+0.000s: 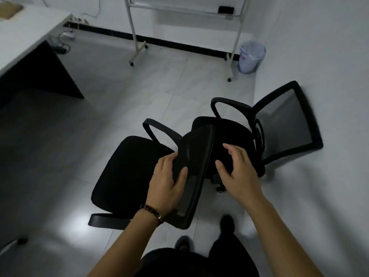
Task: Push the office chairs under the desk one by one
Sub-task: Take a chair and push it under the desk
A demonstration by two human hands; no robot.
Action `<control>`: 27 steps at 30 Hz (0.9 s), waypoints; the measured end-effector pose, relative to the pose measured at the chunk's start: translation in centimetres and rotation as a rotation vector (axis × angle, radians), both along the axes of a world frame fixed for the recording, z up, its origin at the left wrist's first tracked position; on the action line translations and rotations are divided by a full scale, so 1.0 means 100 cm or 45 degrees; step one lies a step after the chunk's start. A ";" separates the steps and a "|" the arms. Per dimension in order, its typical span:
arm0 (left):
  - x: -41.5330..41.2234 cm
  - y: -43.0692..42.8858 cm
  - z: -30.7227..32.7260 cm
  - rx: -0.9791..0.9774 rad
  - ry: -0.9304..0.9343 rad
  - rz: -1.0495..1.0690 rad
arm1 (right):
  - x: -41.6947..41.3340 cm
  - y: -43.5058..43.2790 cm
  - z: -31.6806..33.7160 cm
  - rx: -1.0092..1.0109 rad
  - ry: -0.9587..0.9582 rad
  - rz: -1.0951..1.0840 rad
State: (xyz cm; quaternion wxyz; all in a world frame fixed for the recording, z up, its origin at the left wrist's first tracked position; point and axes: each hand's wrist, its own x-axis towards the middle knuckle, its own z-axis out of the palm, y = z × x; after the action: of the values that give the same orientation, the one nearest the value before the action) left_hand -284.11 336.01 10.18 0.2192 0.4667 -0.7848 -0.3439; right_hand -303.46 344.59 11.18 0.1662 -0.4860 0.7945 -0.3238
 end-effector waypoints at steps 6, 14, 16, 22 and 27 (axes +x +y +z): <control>-0.033 -0.005 -0.052 0.176 -0.146 0.401 | -0.049 -0.075 -0.051 0.152 -0.015 0.429; -0.083 0.046 -0.097 0.536 -0.435 0.992 | -0.075 -0.150 -0.117 0.323 0.361 1.257; -0.096 0.059 -0.107 0.634 -0.614 1.072 | -0.089 -0.163 -0.129 0.369 0.477 1.314; -0.121 0.070 -0.129 0.648 -0.906 1.101 | -0.116 -0.178 -0.141 0.546 0.787 1.394; -0.096 0.067 -0.131 0.660 -0.920 1.136 | -0.093 -0.176 -0.141 0.481 0.770 1.411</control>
State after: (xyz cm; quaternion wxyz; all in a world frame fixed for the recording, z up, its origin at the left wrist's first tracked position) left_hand -293.67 342.75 -2.90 -0.0576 0.8739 -0.4301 -0.2190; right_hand -312.78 326.96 -2.89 0.1602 -0.8552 0.4814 0.1055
